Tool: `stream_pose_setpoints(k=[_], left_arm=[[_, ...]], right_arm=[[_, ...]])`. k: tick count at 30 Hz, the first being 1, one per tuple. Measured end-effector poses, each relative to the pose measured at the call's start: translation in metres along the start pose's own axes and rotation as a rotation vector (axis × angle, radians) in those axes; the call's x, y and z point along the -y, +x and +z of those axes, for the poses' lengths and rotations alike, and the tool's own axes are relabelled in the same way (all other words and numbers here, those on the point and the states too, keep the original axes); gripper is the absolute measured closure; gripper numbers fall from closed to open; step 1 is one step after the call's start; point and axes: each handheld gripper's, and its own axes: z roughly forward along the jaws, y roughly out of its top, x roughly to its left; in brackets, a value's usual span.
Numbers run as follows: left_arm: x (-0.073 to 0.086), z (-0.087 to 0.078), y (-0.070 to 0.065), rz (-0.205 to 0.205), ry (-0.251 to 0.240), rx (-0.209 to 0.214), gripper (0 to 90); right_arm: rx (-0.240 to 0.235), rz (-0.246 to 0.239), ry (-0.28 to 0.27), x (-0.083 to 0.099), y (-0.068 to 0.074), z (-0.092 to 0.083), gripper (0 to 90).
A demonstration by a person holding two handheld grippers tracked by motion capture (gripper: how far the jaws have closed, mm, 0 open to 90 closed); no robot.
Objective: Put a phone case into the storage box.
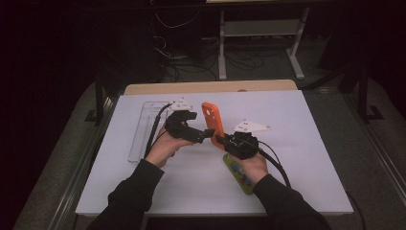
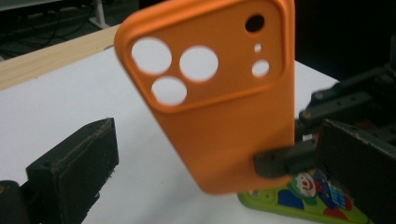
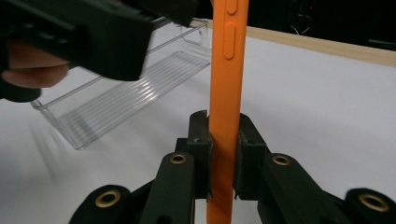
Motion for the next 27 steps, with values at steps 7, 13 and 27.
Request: stream_pose_setpoints(k=[7,13,27], left_arm=[[0.001,0.001,0.004,-0.008,-0.024,0.002,0.0],[0.001,0.003,0.003,-0.003,-0.041,0.017,0.0],[0.003,0.006,0.001,-0.008,-0.08,0.02,0.4]], right_arm=[[-0.027,-0.004,0.002,0.001,0.011,0.002,77.9],[-0.04,-0.019,0.001,0.002,0.016,0.004,77.9],[-0.049,-0.03,0.003,0.005,0.023,0.006,77.9]])
